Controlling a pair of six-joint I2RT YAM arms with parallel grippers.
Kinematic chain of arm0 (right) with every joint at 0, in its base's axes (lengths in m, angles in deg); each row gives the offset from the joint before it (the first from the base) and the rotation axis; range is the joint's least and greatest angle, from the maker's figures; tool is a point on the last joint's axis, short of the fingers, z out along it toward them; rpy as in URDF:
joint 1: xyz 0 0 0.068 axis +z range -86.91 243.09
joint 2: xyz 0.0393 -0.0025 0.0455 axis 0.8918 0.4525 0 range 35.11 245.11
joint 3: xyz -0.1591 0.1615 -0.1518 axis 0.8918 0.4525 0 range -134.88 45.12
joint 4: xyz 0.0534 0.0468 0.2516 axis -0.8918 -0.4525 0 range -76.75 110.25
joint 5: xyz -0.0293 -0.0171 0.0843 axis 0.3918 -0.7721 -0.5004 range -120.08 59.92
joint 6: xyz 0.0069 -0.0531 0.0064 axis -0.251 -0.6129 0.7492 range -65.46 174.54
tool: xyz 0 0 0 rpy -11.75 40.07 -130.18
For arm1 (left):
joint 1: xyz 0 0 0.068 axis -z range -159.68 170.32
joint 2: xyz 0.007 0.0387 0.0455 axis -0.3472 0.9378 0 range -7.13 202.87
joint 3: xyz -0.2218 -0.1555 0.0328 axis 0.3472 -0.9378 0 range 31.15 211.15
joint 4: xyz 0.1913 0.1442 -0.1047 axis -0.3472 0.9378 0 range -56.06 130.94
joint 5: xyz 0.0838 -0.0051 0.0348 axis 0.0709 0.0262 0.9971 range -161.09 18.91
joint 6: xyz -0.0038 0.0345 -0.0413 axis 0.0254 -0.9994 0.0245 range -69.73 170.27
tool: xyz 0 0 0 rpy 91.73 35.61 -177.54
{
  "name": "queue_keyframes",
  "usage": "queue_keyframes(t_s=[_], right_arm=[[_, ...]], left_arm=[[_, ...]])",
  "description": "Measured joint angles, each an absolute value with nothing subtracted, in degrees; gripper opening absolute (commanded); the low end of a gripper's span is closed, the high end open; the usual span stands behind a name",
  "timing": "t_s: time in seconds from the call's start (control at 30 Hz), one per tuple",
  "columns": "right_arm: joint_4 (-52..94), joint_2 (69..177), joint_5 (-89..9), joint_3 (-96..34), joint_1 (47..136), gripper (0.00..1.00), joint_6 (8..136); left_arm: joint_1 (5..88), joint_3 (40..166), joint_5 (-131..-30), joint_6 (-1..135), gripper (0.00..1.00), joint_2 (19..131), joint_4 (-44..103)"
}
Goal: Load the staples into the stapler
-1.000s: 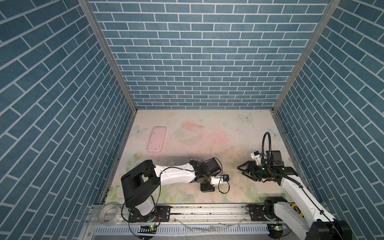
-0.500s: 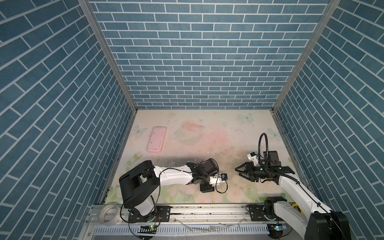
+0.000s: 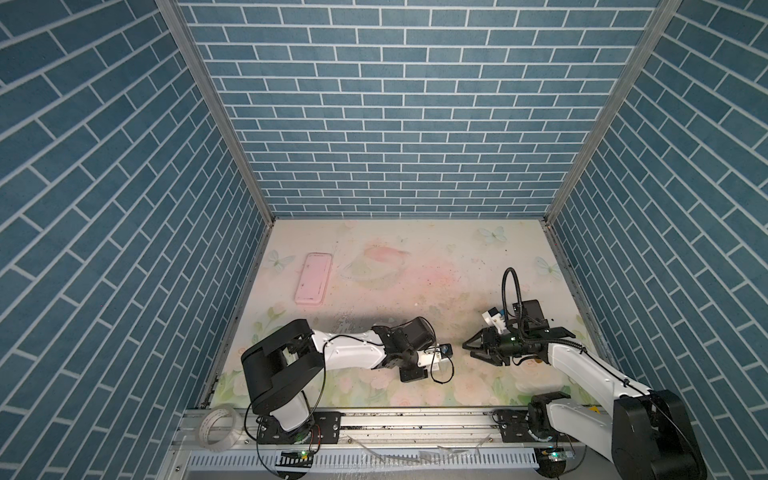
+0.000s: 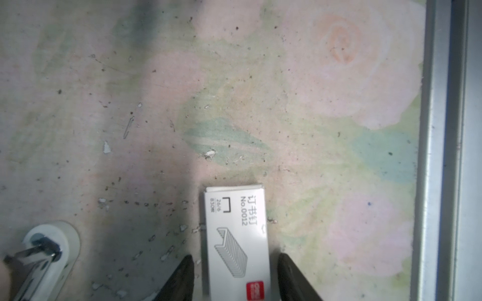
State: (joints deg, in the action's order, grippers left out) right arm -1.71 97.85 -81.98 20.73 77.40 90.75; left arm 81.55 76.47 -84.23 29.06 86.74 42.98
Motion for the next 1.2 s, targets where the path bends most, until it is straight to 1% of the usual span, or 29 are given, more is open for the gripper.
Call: queue_keyframes(t_s=[0.07, 0.17, 0.23, 0.6, 0.67, 0.93, 1.2], right_arm=[[-0.27, 98.57, -82.00, 20.73, 78.43, 0.49, 90.86], [2.18, 100.23, -82.24, 20.76, 79.50, 0.48, 91.77], [3.89, 101.34, -82.37, 20.78, 80.26, 0.48, 92.23], [11.76, 107.14, -82.81, 21.48, 85.79, 0.47, 95.88], [13.48, 107.66, -82.76, 22.18, 87.10, 0.47, 97.04], [20.24, 109.52, -82.20, 24.43, 89.97, 0.46, 101.50], [24.54, 111.11, -81.52, 25.21, 92.48, 0.46, 104.06]], left_arm=[[81.29, 75.97, -84.47, 29.13, 0.46, 86.58, 42.09], [80.72, 75.29, -85.37, 29.11, 0.46, 86.28, 41.23], [80.41, 75.27, -85.78, 29.08, 0.43, 86.30, 40.93], [80.17, 74.39, -87.80, 28.36, 0.41, 86.30, 39.09], [80.17, 74.35, -88.19, 28.34, 0.38, 86.30, 38.96], [80.17, 74.29, -89.39, 27.93, 0.35, 86.43, 38.74], [80.17, 74.29, -90.05, 27.84, 0.35, 86.87, 37.89]])
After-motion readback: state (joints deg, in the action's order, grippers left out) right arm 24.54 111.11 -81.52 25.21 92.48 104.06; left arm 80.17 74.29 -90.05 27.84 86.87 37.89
